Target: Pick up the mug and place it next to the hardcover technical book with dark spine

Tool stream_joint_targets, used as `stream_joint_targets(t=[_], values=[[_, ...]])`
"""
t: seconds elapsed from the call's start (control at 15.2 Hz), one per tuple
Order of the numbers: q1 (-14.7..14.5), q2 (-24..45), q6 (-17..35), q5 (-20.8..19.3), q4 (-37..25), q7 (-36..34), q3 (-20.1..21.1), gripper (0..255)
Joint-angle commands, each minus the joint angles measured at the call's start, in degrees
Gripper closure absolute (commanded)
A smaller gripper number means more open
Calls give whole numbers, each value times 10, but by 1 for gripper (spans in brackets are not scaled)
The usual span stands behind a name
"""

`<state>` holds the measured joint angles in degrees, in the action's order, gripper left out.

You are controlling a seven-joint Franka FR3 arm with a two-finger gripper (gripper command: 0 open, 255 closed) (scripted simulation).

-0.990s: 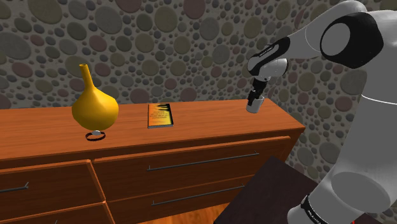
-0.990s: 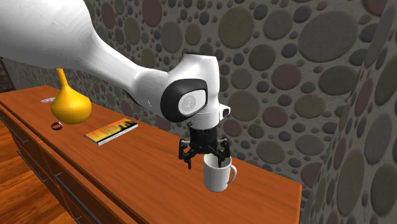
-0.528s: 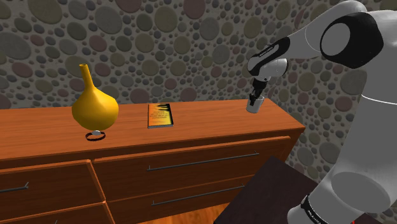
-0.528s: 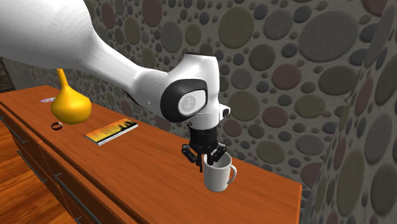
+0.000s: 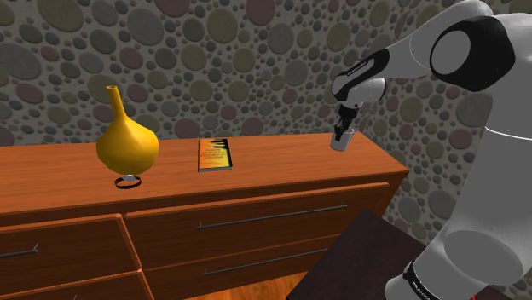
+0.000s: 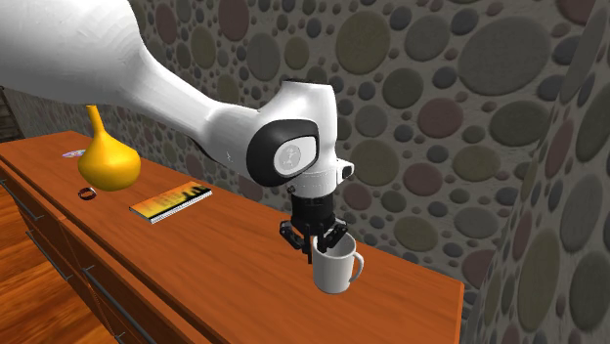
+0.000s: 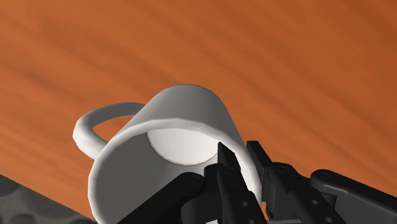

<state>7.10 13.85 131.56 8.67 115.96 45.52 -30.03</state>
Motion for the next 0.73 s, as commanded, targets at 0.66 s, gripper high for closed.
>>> stream_joint_targets(t=[0.66], values=[[-9, -45, -78, -33, -40, -22, -9, 255]])
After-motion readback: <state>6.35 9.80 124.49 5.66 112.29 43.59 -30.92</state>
